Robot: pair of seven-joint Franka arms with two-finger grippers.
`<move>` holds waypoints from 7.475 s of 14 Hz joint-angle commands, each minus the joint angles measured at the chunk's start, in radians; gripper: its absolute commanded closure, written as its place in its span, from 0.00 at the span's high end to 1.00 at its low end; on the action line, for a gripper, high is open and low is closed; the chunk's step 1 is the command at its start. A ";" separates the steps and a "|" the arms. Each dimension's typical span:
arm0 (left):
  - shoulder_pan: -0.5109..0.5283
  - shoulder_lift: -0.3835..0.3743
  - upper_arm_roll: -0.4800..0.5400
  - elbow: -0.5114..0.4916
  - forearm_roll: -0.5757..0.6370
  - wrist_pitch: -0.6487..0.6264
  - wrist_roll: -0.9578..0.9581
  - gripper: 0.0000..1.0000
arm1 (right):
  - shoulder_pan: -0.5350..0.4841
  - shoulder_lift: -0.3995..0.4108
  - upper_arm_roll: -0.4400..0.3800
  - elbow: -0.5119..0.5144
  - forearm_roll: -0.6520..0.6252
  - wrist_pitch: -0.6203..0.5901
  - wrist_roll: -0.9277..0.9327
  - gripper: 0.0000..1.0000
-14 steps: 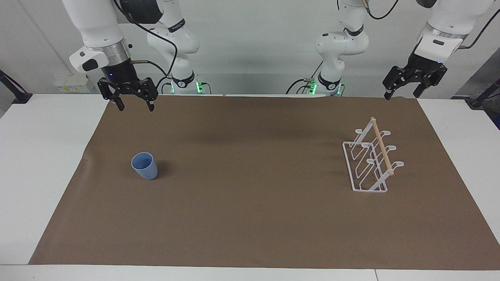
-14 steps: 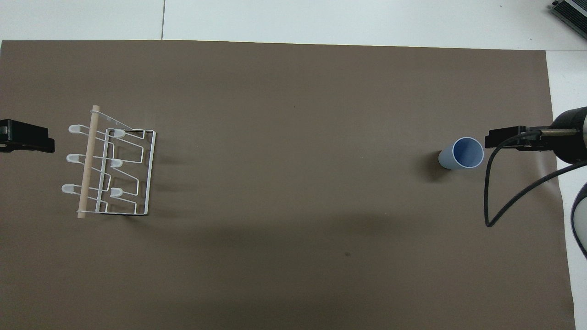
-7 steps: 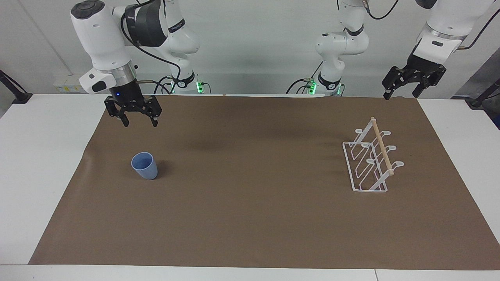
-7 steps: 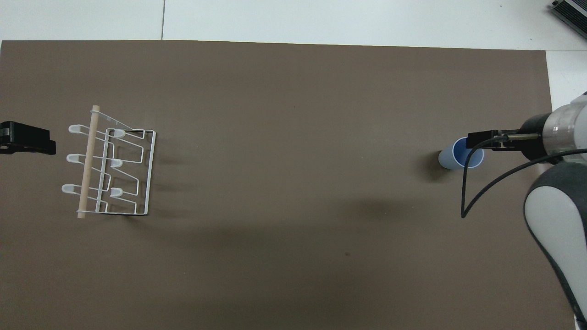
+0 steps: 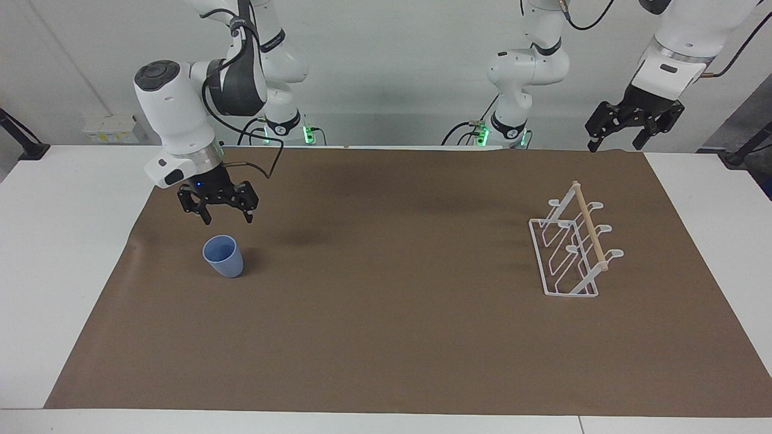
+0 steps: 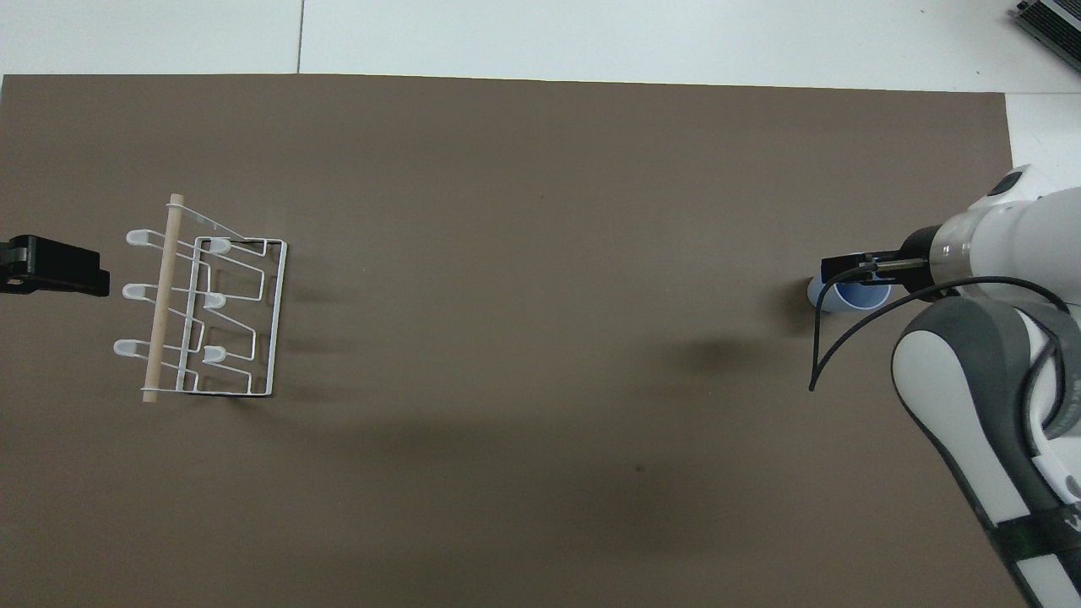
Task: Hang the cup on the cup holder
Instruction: 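Move the right gripper down over the light blue cup rim, then close the right gripper on the blue cup rim, then lift and tip the blue cup sideways with the right gripper, then carry the cup toward the rack while the left gripper reaches forward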
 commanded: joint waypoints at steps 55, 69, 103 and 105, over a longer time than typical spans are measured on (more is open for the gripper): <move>0.005 -0.043 -0.005 -0.052 0.004 0.055 0.039 1.00 | -0.042 0.079 0.007 -0.064 -0.035 0.068 -0.104 0.06; 0.005 -0.043 -0.005 -0.052 0.004 0.050 0.039 1.00 | -0.040 -0.020 0.012 0.455 0.146 -0.661 -0.096 0.06; -0.050 -0.055 -0.008 -0.070 0.005 0.037 0.118 1.00 | 0.522 0.076 0.027 0.292 0.659 0.344 1.694 0.00; -0.067 -0.055 -0.010 -0.071 0.005 0.037 0.204 1.00 | 0.544 0.089 0.027 0.292 0.657 0.361 1.697 0.00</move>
